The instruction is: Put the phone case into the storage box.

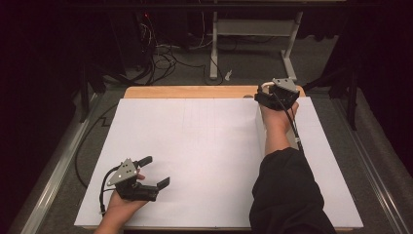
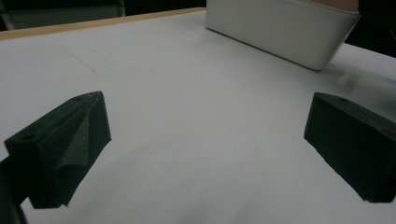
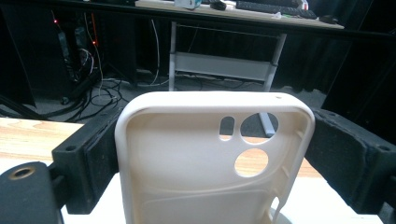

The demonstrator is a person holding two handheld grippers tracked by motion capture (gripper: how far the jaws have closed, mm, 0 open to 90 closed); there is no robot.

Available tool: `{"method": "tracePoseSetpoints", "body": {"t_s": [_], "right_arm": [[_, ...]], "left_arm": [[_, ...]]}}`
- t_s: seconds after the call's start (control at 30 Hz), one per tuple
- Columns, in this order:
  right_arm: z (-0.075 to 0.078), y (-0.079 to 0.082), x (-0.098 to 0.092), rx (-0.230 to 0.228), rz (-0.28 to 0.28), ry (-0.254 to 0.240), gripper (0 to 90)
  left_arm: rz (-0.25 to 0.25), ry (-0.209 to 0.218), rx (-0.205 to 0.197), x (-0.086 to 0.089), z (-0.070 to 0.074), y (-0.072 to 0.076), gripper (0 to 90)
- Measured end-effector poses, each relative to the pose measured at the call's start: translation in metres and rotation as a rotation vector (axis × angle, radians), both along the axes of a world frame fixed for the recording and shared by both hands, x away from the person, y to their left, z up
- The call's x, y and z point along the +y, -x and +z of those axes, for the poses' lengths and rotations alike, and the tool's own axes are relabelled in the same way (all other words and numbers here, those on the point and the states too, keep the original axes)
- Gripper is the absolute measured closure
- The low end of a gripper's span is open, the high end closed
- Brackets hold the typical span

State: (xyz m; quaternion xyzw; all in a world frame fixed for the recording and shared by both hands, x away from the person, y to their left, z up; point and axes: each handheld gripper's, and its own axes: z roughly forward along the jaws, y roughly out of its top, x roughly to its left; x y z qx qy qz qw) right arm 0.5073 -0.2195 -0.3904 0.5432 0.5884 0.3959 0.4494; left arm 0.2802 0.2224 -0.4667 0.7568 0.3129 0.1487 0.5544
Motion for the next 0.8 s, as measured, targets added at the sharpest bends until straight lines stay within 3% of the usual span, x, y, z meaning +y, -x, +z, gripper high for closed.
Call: {"method": "tracePoseSetpoints", "body": {"t_s": [0.33,0.47,0.8], "right_arm": [[0.0002,-0.0020,-0.0021,0.004,0.012,0.001,9.3],[0.0000,-0.0019,-0.0029,0.017,0.015,-0.025,6.6],[-0.0002,-0.0008,-0.0027,0.034,0.027,-0.035,1.9]], "left_arm": [[0.001,-0.002,0.002,0.0005,-0.0009,-0.0007,1.6],[0.001,-0.002,0.001,0.0006,-0.0009,-0.0008,1.6],[0.001,-0.004,0.003,0.0003,-0.0014,-0.0012,1.6]]}}
